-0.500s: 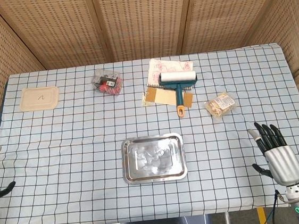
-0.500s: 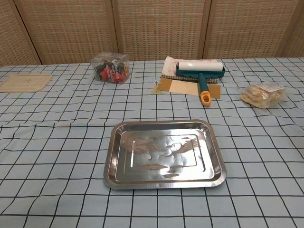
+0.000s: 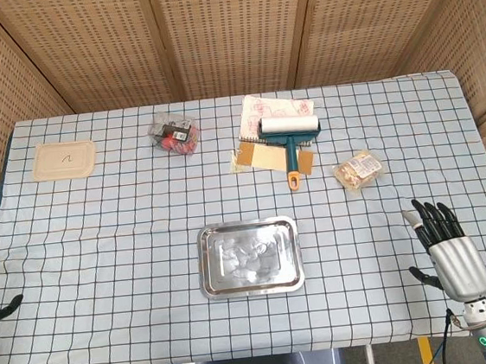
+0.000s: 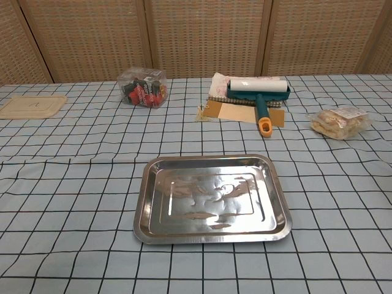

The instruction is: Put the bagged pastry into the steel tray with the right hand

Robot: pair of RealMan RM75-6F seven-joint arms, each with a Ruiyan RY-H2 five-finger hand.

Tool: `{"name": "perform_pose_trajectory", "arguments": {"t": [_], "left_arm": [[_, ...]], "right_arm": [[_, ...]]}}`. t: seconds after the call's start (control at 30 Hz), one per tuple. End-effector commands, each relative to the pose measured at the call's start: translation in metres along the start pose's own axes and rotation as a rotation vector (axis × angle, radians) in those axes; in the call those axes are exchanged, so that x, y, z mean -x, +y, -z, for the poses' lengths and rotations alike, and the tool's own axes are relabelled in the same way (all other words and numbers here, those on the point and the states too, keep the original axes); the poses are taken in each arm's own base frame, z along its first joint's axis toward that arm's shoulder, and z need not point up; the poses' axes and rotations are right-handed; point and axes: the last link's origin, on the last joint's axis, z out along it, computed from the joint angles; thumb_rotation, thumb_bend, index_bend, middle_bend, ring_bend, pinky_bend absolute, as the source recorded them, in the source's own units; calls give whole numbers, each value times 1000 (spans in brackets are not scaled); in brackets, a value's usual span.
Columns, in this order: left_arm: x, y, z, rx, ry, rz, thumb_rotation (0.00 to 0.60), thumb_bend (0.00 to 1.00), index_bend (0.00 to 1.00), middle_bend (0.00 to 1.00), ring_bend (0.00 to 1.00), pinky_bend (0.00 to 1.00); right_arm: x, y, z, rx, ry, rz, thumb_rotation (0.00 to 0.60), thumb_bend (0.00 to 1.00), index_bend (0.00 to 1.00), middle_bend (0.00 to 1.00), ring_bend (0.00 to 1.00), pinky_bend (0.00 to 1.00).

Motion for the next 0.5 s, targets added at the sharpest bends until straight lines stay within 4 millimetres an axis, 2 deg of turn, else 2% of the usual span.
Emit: {"name": "perform_pose_trajectory", "arguments": {"t": [0.03, 0.27, 0.4, 0.5], "left_arm": [[-1, -1, -1, -4, 2, 1, 600, 0, 0, 0, 0, 0], [-3, -3, 0, -13, 10, 6, 600, 0, 0, 0, 0, 0], [-5, -2, 0, -12, 17, 2, 600, 0, 0, 0, 0, 0], [-5, -3, 0, -15, 21, 2, 600, 0, 0, 0, 0, 0]], "right_arm": [[0, 1, -1, 3, 0, -1, 600, 134, 67, 0, 0, 0], [3, 1, -12, 9, -19, -20, 600, 133, 67, 0, 0, 0], [7, -6, -40, -4, -69, -33, 600, 133, 67, 0, 0, 0], [10, -13, -71, -19, -119, -20, 600, 134, 67, 0, 0, 0]]}}
